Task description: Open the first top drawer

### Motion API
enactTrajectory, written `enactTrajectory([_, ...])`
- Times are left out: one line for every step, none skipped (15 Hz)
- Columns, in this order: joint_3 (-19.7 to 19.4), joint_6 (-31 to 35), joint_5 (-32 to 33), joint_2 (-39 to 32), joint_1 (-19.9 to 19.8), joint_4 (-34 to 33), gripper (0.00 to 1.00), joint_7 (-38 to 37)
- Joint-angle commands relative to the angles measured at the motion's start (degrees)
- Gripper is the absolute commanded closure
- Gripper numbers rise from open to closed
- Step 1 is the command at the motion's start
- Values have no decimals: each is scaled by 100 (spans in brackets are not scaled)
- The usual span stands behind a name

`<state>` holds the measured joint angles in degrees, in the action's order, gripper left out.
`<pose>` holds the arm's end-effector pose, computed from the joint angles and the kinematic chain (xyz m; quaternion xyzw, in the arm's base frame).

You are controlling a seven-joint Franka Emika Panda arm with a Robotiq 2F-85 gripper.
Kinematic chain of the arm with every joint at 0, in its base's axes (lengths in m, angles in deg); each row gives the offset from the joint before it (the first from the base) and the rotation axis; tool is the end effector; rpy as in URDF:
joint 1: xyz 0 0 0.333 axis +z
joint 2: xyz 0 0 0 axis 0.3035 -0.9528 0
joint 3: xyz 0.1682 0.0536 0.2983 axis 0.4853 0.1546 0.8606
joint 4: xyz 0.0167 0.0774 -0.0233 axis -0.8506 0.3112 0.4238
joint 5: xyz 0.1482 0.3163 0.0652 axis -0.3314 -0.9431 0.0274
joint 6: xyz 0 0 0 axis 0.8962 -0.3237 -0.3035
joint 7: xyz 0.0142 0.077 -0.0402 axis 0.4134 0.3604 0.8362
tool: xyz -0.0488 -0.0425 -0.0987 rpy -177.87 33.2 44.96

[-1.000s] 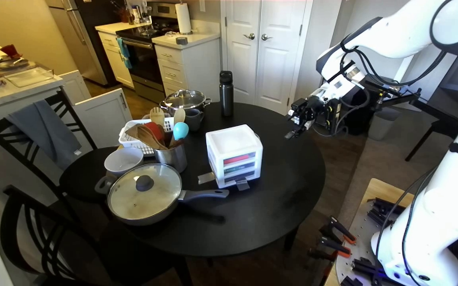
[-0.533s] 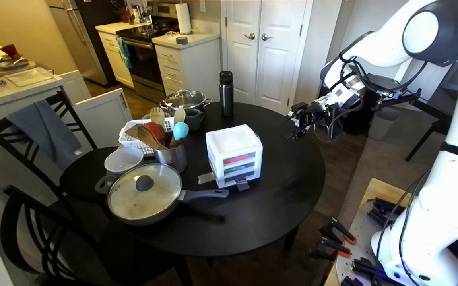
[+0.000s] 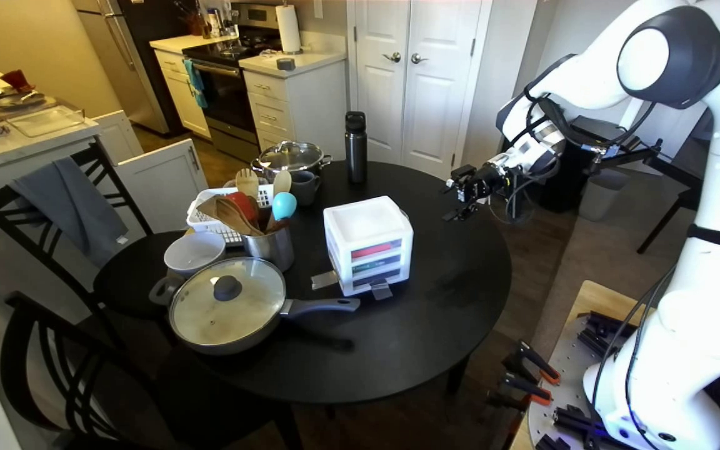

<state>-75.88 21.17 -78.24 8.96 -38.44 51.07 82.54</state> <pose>0.4400 -0.2087 0.2920 -0.7592 0.1813 -0.0665 0.6215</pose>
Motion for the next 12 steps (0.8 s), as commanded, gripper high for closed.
enactTrajectory([175,118,-173,-169,34,-363,0,0])
enactTrajectory([227,145,-239,-247,45,-466,0,3])
enactTrajectory([271,206,-331,-325,58,-555,0,15])
enactTrajectory([310,283,-419,-390,63,-612,0,17])
enactTrajectory([347,315,-485,-422,57,-628,0,-2])
enactTrajectory([300,192,-285,-282,22,-535,0,-4])
enactTrajectory([325,212,-336,-350,36,-586,0,-4])
enactTrajectory([337,214,-355,-402,46,-619,0,-4])
enactTrajectory([342,215,-364,-431,49,-632,0,-4])
enactTrajectory([342,215,-365,-442,48,-636,0,-4])
enactTrajectory([342,215,-365,-442,48,-636,0,-4])
enactTrajectory([341,215,-365,-442,47,-638,0,-4])
